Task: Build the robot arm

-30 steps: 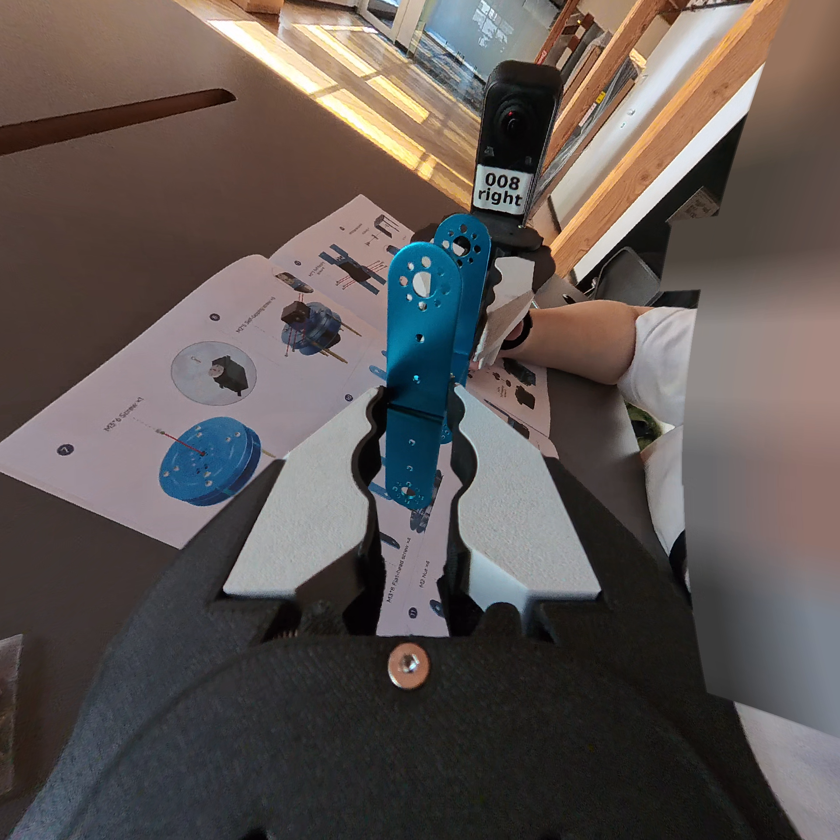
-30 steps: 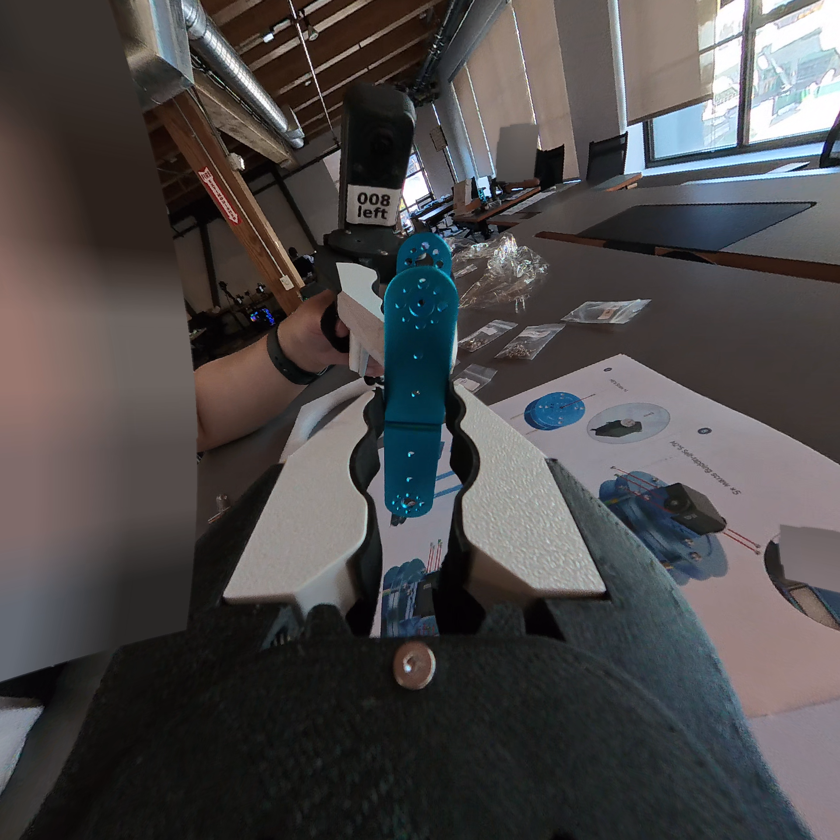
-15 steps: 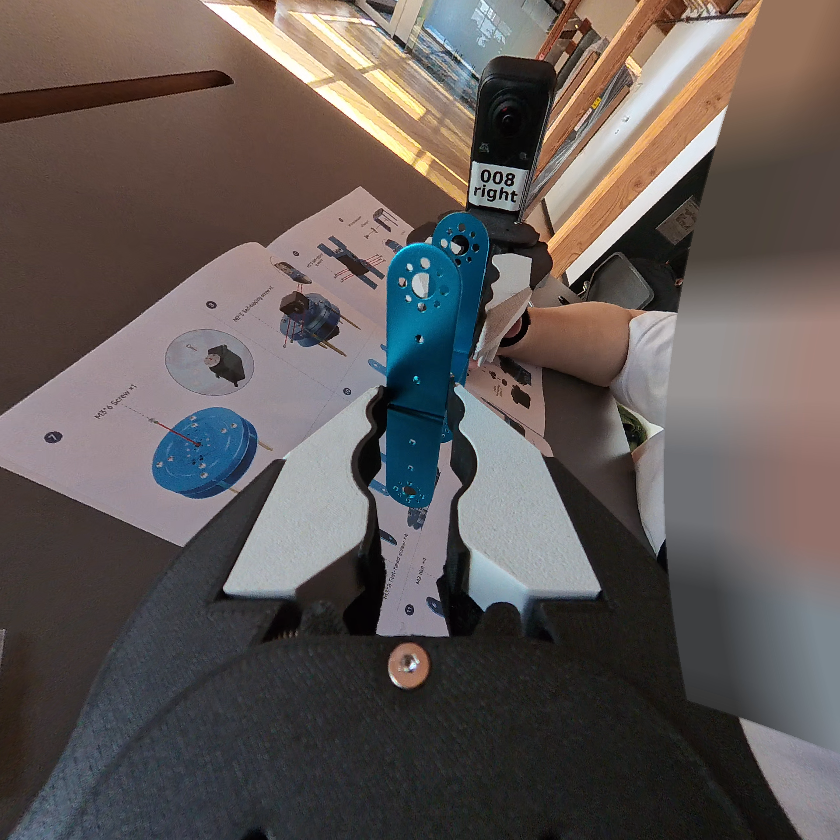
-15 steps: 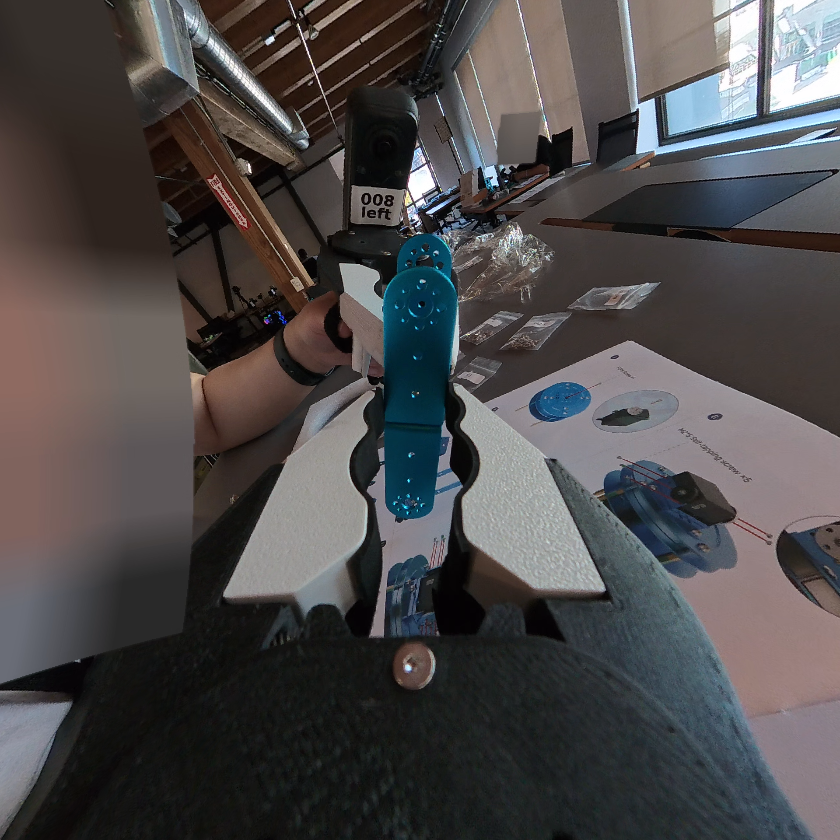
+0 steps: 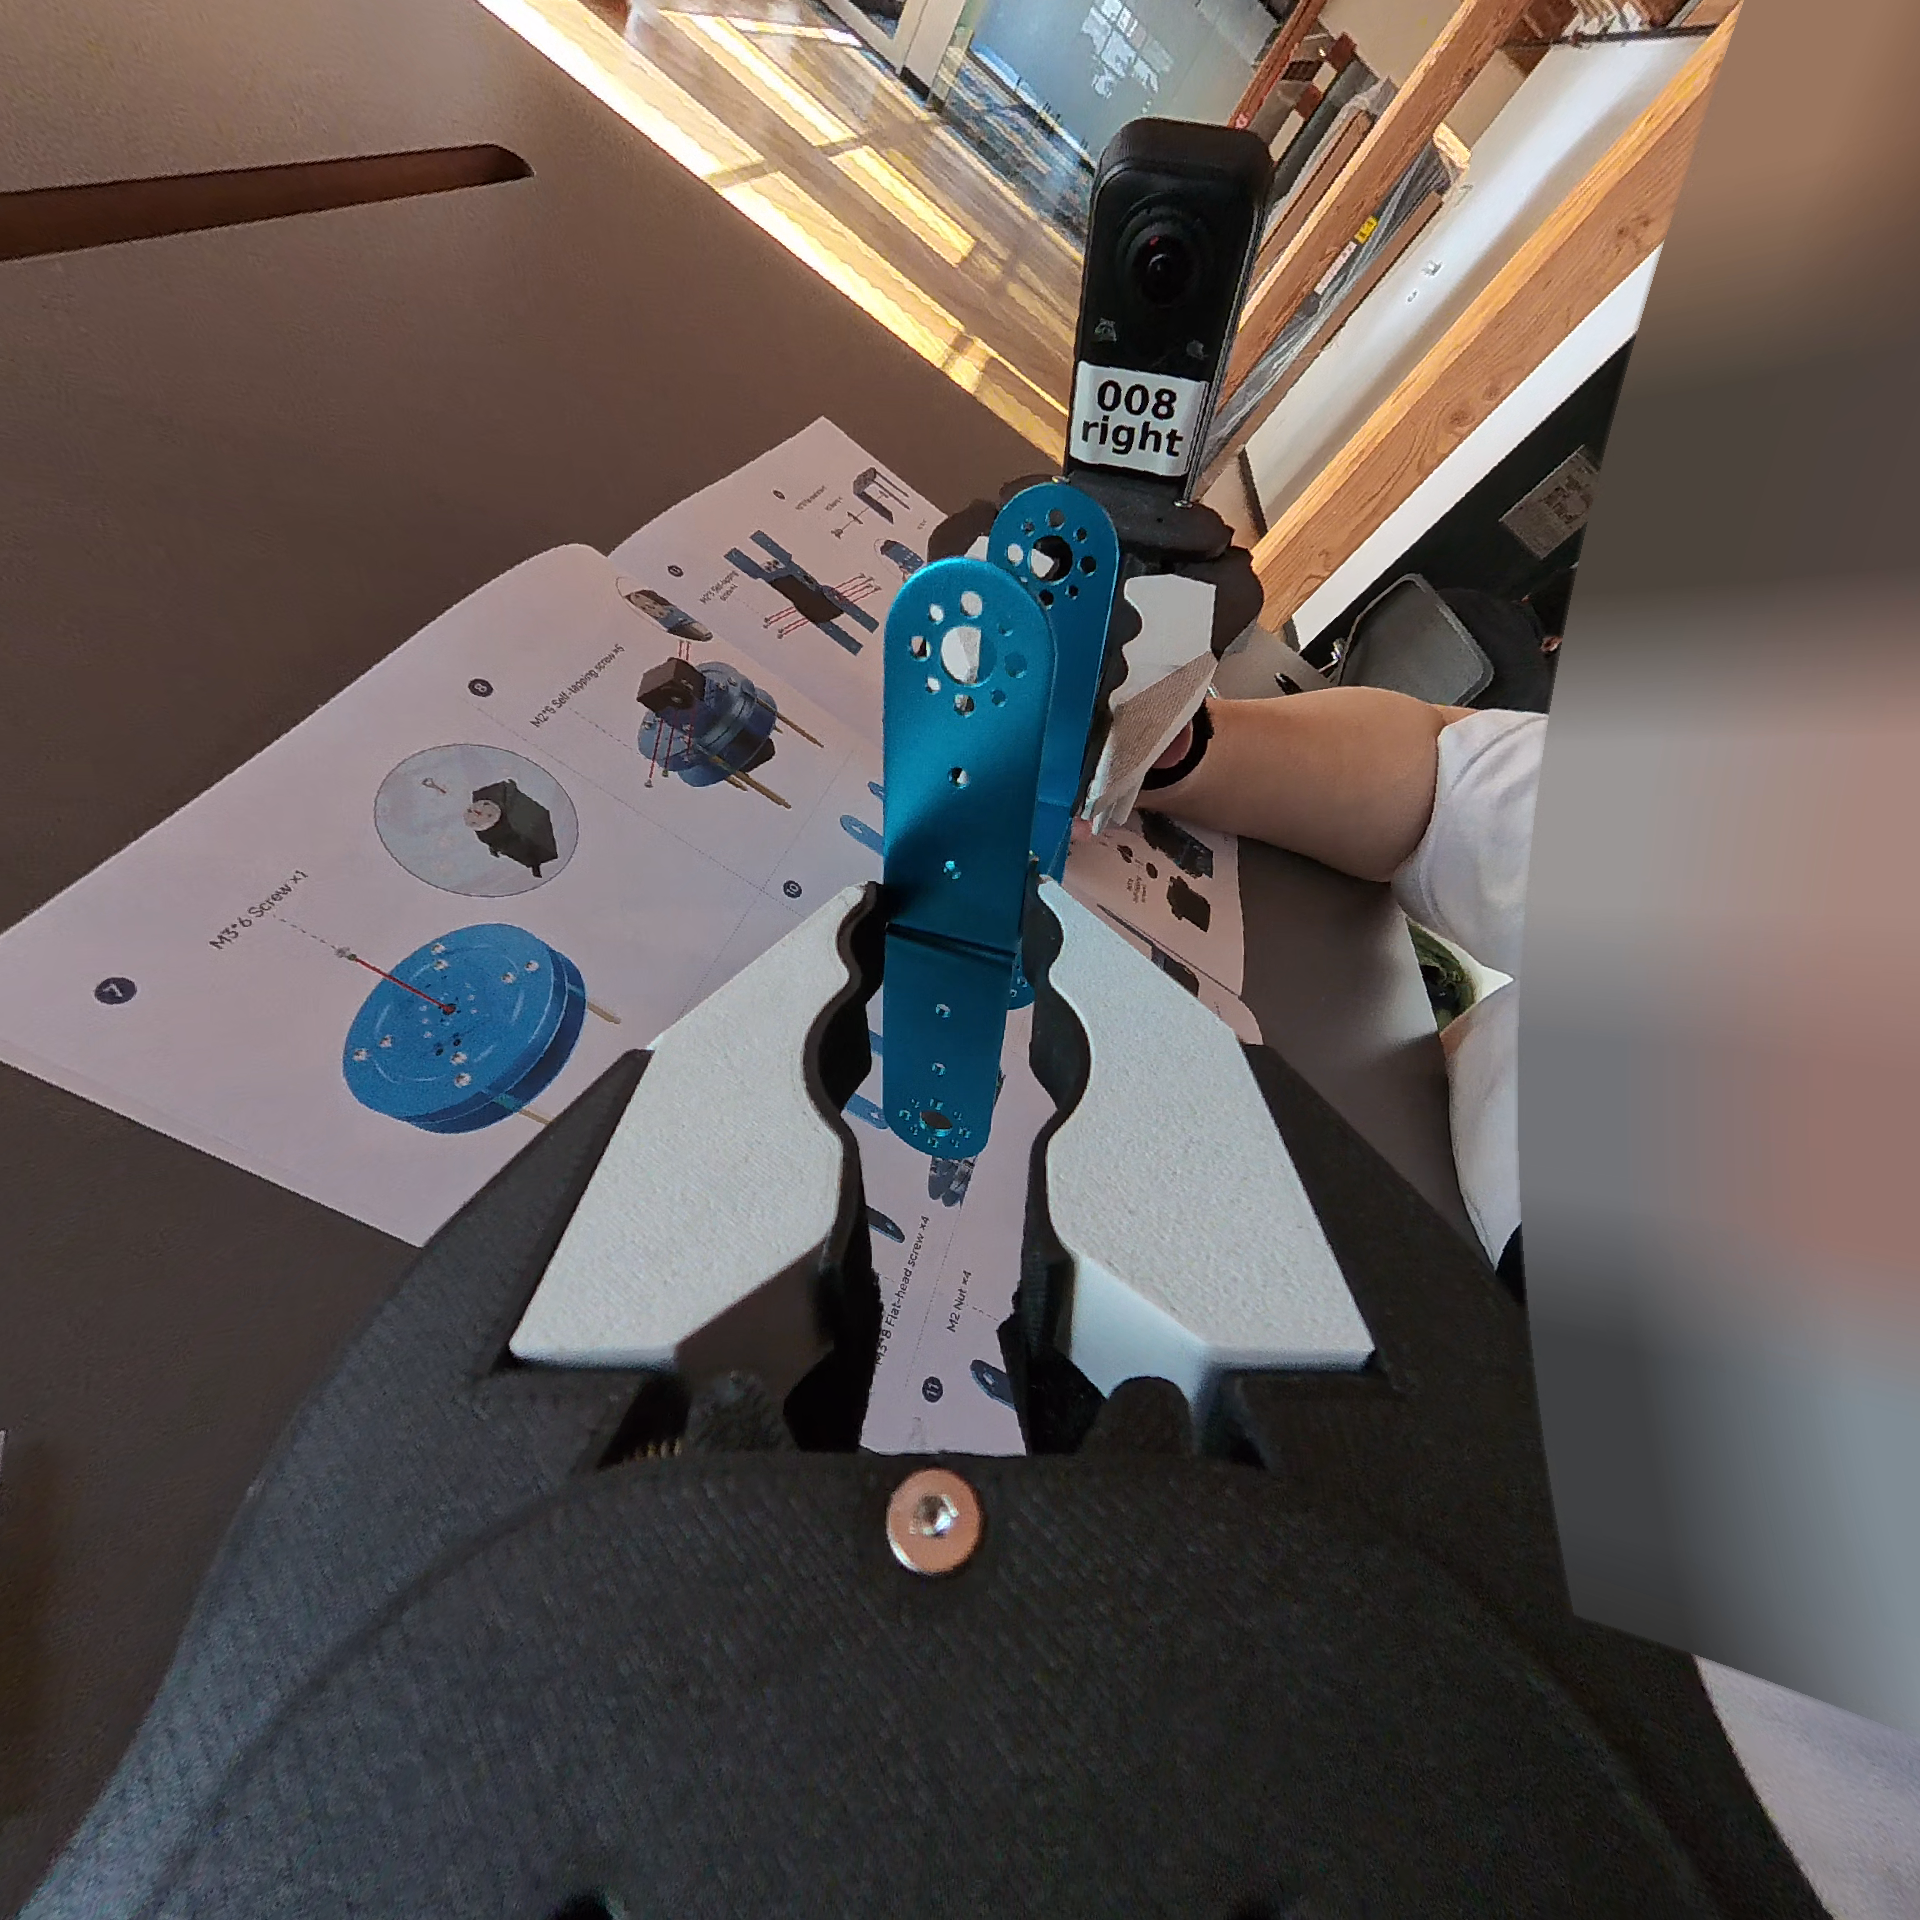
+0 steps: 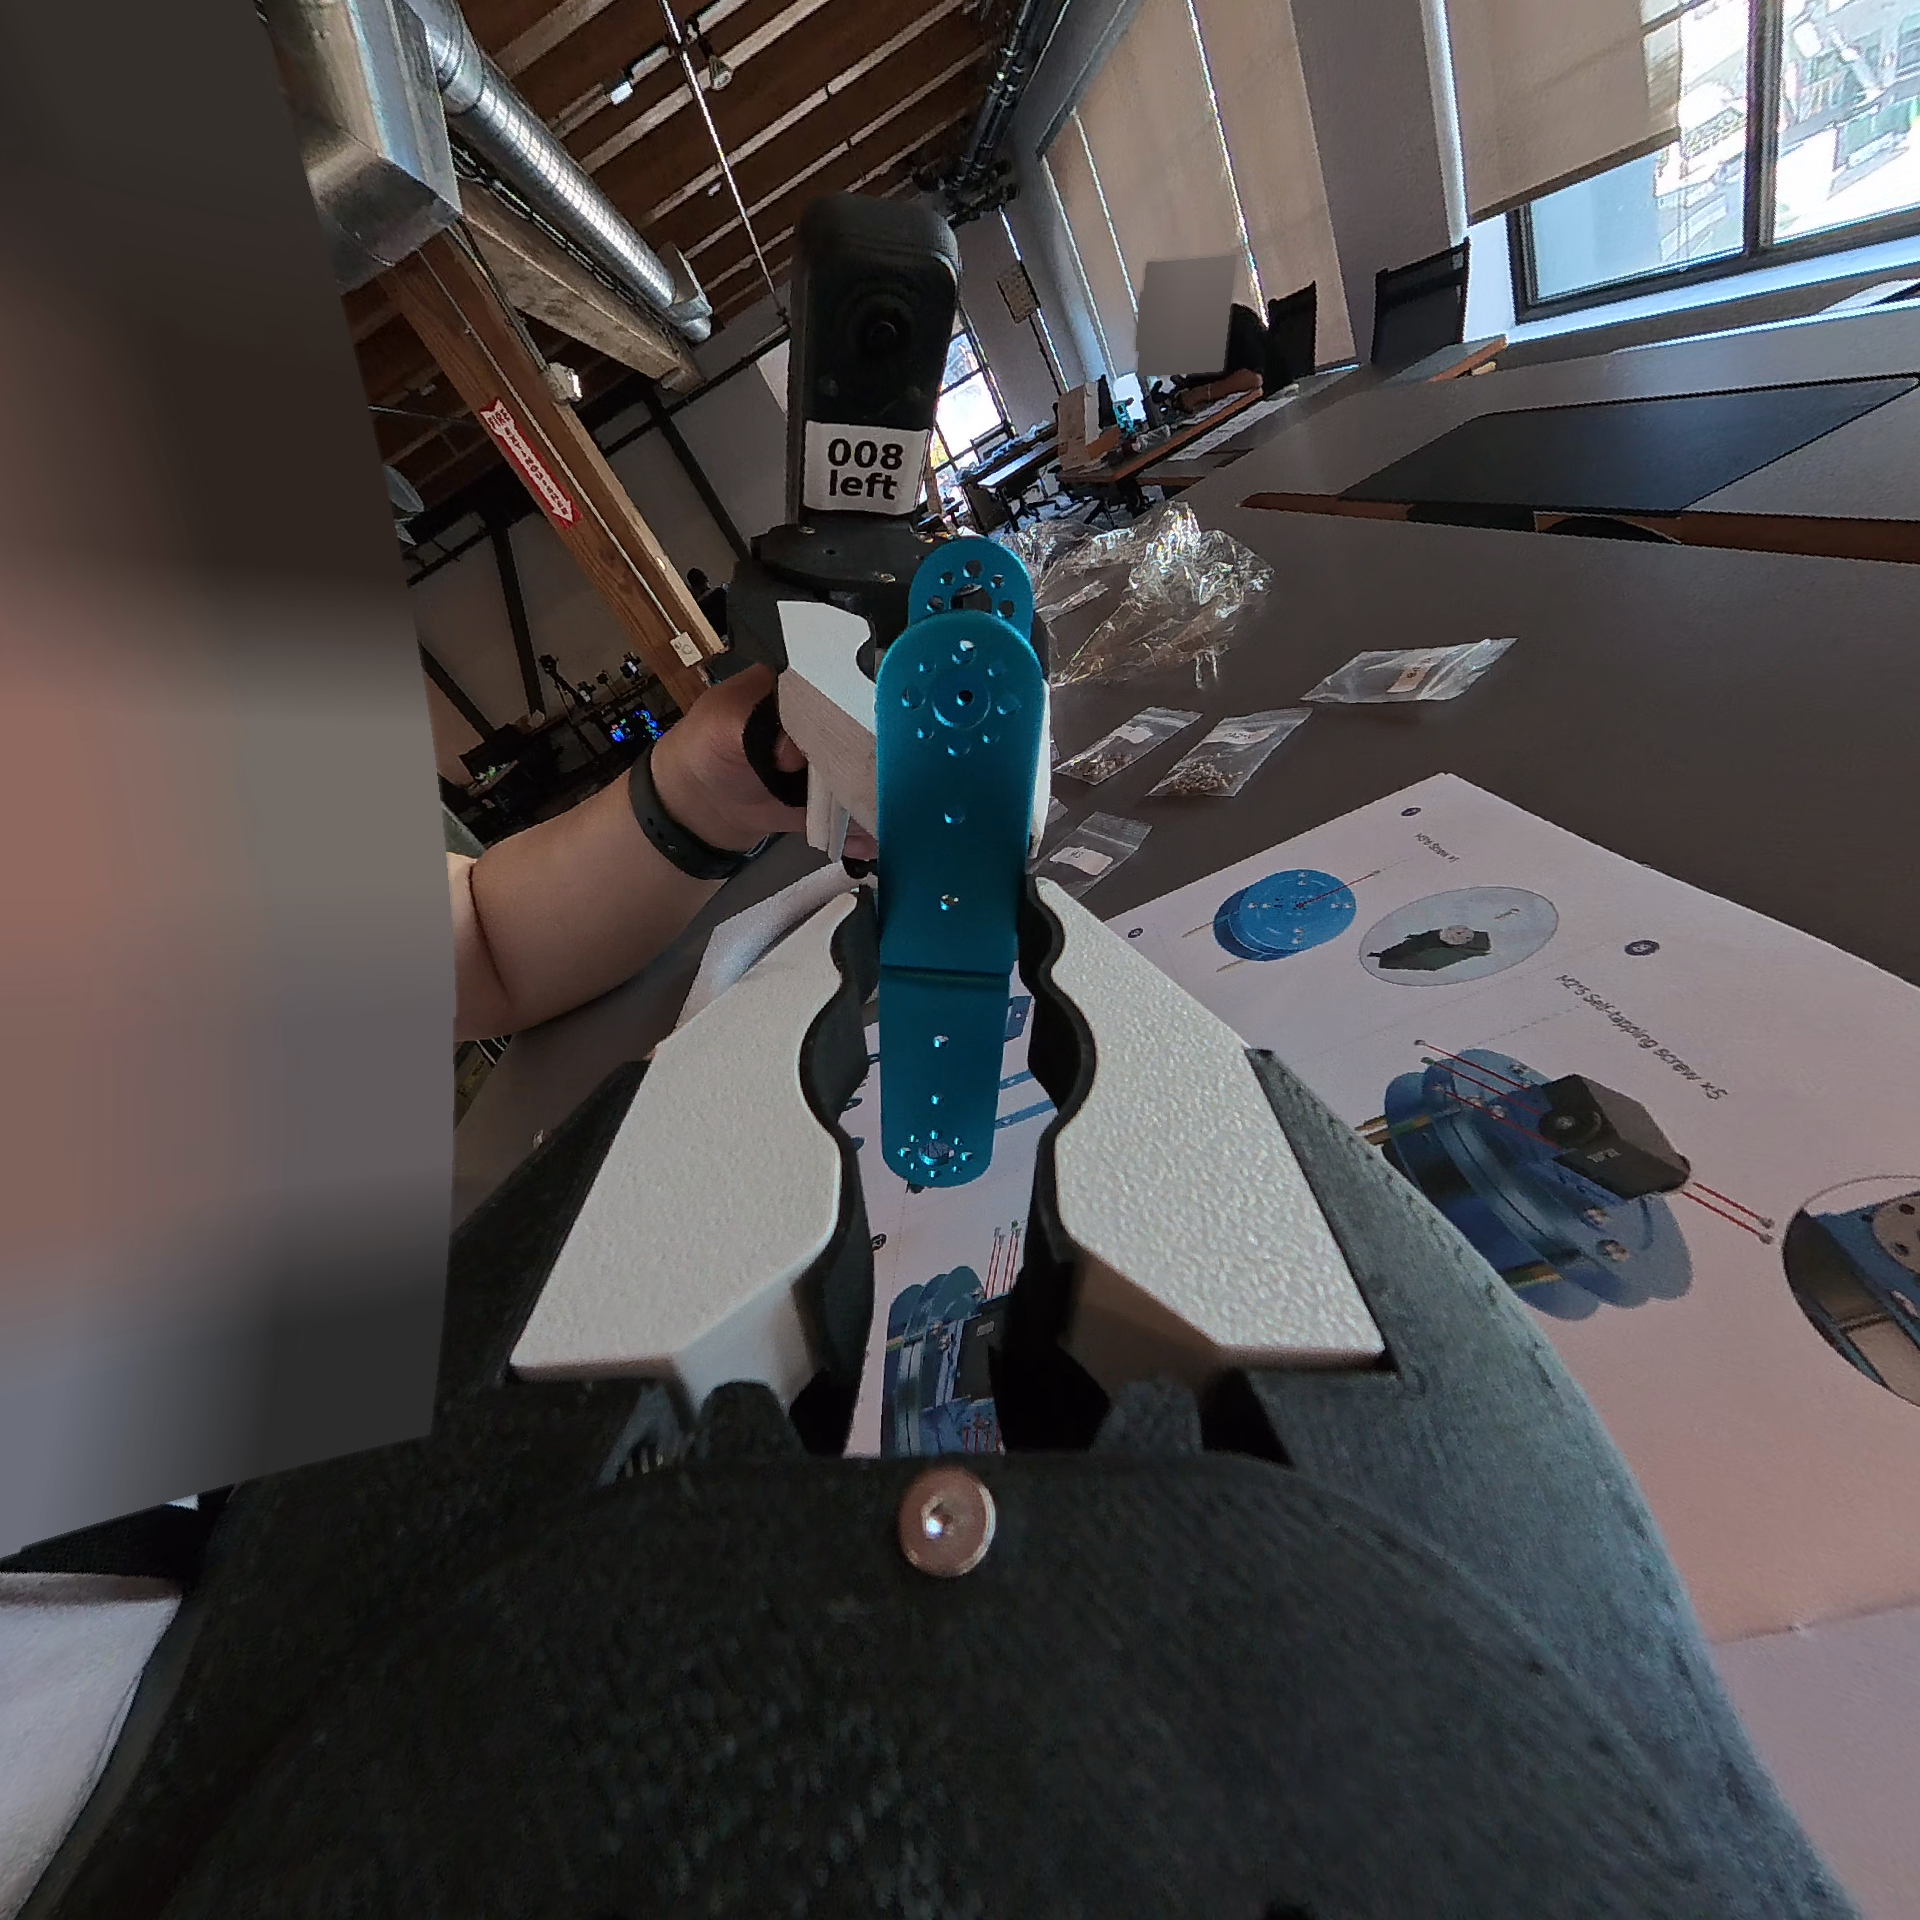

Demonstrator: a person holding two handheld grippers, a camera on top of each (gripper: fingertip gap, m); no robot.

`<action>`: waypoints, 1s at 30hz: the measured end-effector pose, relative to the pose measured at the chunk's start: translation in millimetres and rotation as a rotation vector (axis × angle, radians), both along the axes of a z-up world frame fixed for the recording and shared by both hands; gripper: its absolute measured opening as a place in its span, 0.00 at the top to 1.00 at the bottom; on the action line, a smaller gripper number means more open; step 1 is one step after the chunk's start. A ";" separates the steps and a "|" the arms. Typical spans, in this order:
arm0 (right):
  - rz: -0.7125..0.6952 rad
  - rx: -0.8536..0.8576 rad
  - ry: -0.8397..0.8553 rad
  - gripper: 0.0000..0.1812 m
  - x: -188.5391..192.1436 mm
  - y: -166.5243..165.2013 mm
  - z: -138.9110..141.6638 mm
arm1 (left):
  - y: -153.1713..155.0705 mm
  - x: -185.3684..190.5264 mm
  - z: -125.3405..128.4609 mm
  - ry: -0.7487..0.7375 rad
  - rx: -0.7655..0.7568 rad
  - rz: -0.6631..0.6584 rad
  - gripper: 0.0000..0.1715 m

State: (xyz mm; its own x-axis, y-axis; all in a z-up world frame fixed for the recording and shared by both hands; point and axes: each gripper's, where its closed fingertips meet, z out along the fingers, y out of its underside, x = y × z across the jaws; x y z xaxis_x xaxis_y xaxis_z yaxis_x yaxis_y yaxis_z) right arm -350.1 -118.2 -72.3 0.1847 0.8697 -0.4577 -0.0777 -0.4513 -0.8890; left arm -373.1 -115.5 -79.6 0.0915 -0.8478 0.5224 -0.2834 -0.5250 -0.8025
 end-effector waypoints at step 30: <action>0.050 -0.130 0.039 0.86 1.0 -0.5 -2.5 | -3.5 0.6 -5.5 0.006 -0.203 -0.002 0.86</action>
State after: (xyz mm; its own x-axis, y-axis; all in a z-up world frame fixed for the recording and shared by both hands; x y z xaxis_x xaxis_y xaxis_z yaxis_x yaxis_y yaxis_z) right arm -349.1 -118.8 -74.8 0.1224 0.8105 -0.5728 -0.0857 -0.5663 -0.8197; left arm -372.5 -119.0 -85.2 0.0931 -0.7256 0.6818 -0.2893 -0.6750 -0.6788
